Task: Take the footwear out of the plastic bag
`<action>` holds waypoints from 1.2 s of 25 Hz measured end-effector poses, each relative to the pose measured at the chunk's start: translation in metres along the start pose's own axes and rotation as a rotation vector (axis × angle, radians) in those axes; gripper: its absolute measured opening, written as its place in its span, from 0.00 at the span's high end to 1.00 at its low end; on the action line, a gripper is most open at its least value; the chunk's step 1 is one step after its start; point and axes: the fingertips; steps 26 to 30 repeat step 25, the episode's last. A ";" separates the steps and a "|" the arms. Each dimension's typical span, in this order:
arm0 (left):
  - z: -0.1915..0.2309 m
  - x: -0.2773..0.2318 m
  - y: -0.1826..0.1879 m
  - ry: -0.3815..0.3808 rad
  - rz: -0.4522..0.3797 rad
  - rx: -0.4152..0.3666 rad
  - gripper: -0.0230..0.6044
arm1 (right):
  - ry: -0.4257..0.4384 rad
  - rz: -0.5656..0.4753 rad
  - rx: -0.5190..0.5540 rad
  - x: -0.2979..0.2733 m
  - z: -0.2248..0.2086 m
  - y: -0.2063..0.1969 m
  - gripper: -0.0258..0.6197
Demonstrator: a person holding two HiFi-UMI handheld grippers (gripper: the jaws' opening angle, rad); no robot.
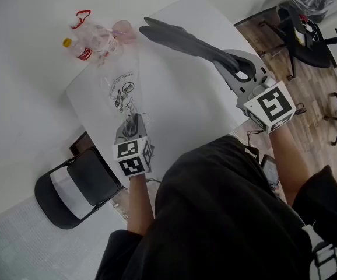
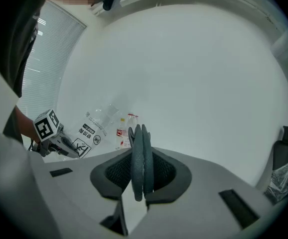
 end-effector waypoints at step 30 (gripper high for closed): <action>0.004 0.000 0.000 -0.005 -0.001 -0.011 0.93 | 0.009 0.001 -0.009 0.000 -0.003 0.001 0.84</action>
Point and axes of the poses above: the fingertips, and each gripper's own axes: x backward along the fingers, z to its left, y out of its top, and after that the axes turned 4 degrees about -x, right-handed
